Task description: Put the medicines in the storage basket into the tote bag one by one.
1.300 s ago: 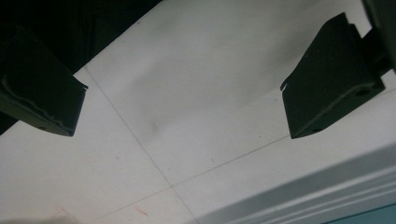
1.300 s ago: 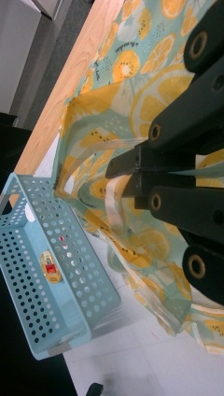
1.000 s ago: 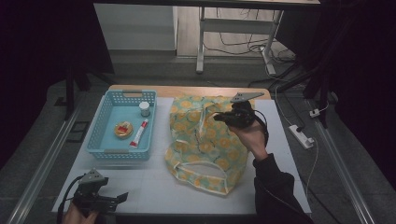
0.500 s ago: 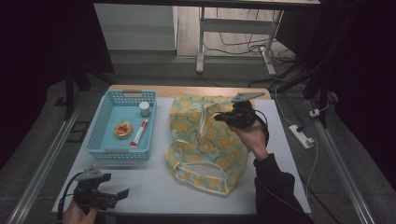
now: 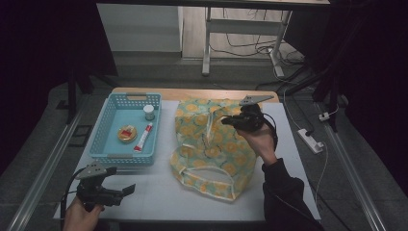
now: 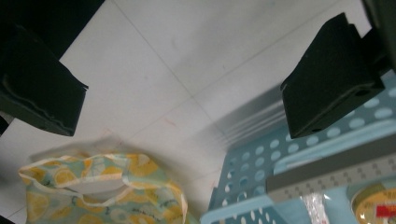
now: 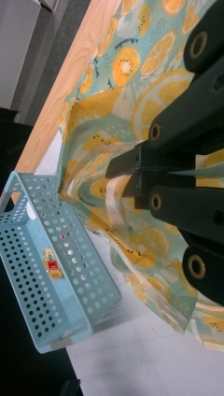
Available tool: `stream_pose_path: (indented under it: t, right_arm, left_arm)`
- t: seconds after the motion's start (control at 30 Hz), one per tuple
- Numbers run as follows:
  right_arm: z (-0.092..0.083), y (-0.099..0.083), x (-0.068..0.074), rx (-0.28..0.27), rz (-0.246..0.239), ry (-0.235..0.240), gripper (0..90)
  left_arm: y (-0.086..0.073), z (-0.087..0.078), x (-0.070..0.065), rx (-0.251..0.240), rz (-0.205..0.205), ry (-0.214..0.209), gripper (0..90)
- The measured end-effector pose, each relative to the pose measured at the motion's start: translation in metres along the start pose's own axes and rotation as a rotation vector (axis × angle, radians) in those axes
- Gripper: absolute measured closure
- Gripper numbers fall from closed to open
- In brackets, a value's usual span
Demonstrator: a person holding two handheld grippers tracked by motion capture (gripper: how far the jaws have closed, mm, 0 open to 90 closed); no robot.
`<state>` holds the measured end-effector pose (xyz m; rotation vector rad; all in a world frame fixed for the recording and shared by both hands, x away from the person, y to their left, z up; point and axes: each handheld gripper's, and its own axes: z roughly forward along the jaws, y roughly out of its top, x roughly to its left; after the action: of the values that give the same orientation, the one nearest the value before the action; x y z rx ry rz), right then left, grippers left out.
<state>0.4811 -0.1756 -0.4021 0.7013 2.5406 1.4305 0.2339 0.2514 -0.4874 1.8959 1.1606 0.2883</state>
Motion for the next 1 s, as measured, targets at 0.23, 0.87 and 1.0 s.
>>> stream_pose_path:
  t: [0.23,0.87,1.0]
  right_arm:
    - [-0.002,0.001,0.001,-0.004,0.002,0.001,90.0]
    - [-0.001,0.001,0.001,-0.004,0.0,0.004,90.0]
    - [-0.001,0.001,0.001,-0.009,0.0,0.006,90.0]
  left_arm:
    - [0.014,0.003,0.001,0.006,0.029,-0.011,0.0]
    - [0.042,0.013,0.03,0.03,-0.062,0.022,0.0]
    - [0.052,0.015,0.037,0.044,-0.065,0.024,0.1]
